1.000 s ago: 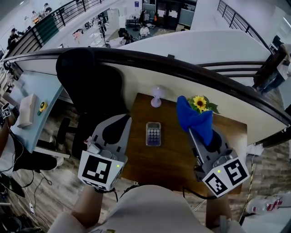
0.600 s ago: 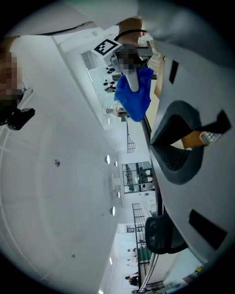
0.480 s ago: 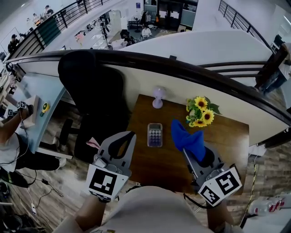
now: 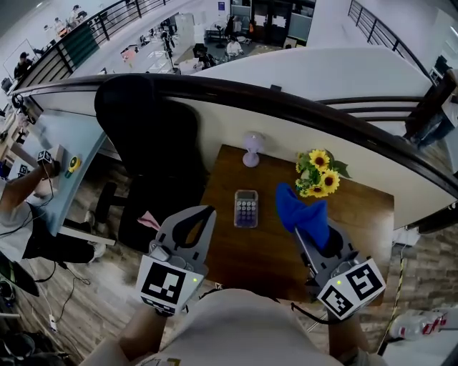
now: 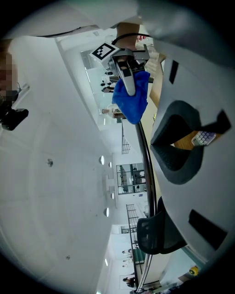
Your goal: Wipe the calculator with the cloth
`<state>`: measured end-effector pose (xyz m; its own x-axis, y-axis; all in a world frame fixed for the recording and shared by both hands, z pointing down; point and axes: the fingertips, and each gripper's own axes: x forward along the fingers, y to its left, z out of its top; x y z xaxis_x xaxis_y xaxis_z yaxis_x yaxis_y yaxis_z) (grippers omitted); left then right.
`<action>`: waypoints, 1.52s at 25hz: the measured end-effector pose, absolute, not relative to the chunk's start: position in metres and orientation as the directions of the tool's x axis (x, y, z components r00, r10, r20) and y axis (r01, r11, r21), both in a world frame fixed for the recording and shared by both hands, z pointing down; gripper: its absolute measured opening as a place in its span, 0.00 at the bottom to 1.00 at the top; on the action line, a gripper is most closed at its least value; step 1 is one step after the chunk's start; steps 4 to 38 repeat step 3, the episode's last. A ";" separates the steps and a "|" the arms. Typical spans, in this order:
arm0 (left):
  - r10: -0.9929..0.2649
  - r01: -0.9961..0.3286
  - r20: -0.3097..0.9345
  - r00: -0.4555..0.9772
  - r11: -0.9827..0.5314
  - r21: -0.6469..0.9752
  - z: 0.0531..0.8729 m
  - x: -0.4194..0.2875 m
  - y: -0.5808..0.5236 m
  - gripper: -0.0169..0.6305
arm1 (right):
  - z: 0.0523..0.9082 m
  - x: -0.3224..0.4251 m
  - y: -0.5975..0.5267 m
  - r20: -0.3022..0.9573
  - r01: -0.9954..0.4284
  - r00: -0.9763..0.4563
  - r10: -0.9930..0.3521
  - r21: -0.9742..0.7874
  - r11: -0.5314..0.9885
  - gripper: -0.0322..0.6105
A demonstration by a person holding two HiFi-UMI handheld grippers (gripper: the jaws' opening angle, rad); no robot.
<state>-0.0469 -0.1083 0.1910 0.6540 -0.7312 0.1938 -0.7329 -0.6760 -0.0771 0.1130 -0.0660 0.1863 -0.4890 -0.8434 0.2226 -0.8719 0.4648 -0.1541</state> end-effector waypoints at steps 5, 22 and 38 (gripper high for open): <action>-0.730 -0.730 0.197 0.655 -0.678 -0.084 0.192 -0.047 -0.107 0.03 | 0.183 0.117 -0.066 0.204 -0.873 -0.485 -0.851 -0.176 0.455 0.25; -0.730 -0.730 0.197 0.655 -0.678 -0.084 0.192 -0.047 -0.107 0.03 | 0.183 0.117 -0.066 0.204 -0.873 -0.485 -0.851 -0.176 0.455 0.25; -0.730 -0.730 0.197 0.655 -0.678 -0.084 0.192 -0.047 -0.107 0.03 | 0.183 0.117 -0.066 0.204 -0.873 -0.485 -0.851 -0.176 0.455 0.25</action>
